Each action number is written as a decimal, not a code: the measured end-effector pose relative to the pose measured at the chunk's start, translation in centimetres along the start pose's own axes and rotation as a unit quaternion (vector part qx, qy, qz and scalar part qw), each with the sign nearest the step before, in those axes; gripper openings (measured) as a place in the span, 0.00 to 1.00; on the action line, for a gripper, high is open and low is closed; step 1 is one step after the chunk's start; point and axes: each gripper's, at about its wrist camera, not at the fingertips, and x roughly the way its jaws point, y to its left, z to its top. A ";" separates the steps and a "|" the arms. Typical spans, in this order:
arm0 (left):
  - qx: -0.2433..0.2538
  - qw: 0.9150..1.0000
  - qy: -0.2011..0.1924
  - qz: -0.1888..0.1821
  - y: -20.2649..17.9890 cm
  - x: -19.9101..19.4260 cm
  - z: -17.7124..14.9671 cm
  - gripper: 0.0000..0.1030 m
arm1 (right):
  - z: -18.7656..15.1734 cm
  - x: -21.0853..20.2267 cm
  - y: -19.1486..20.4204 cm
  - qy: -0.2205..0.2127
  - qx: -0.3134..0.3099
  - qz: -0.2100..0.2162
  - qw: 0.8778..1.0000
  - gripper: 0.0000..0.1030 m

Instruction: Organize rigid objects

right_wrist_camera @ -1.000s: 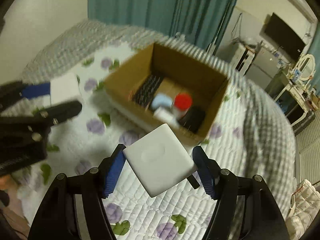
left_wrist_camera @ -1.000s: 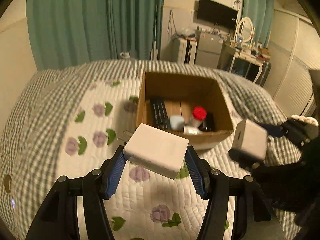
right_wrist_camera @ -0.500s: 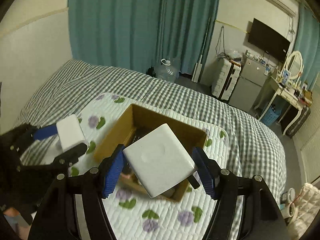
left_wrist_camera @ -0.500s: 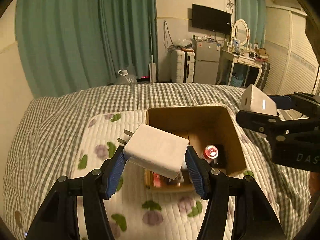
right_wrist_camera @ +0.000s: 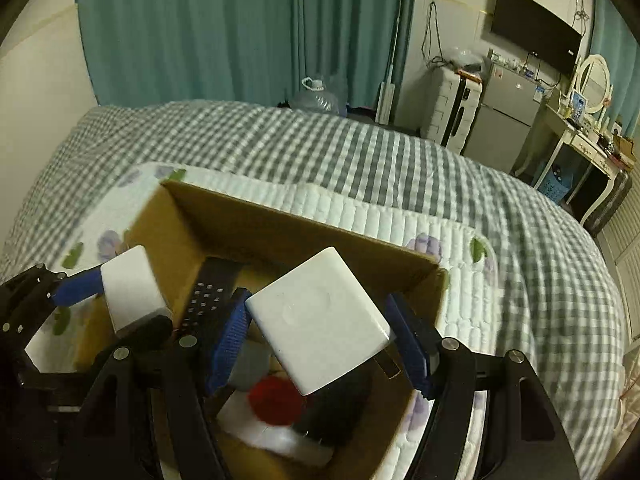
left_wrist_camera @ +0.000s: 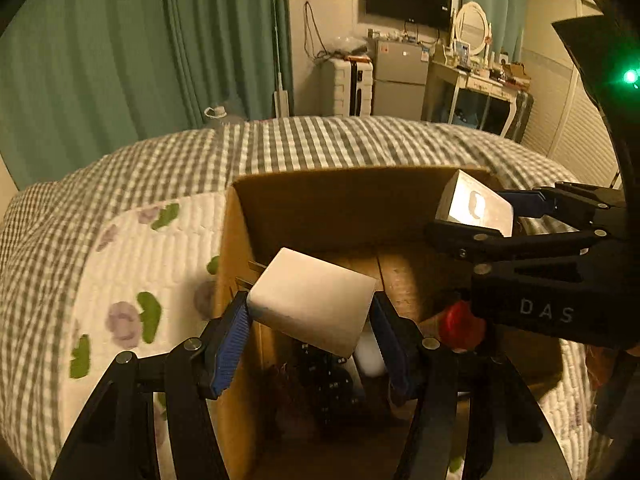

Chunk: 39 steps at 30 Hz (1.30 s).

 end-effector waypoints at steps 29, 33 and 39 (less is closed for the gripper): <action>0.027 0.989 -0.142 0.022 -2.5 -22.8 3.3 0.57 | -0.7 -23.9 -2.3 -0.099 0.048 -0.100 0.989 0.71; 0.018 0.983 -0.182 0.021 -1.6 -28.5 2.8 0.72 | -2.5 -30.2 -0.7 -0.127 0.047 -0.115 0.984 0.75; 0.025 0.973 -0.231 0.008 -0.4 -33.3 0.5 0.87 | -6.0 -36.2 2.2 -0.171 0.065 -0.106 0.977 0.95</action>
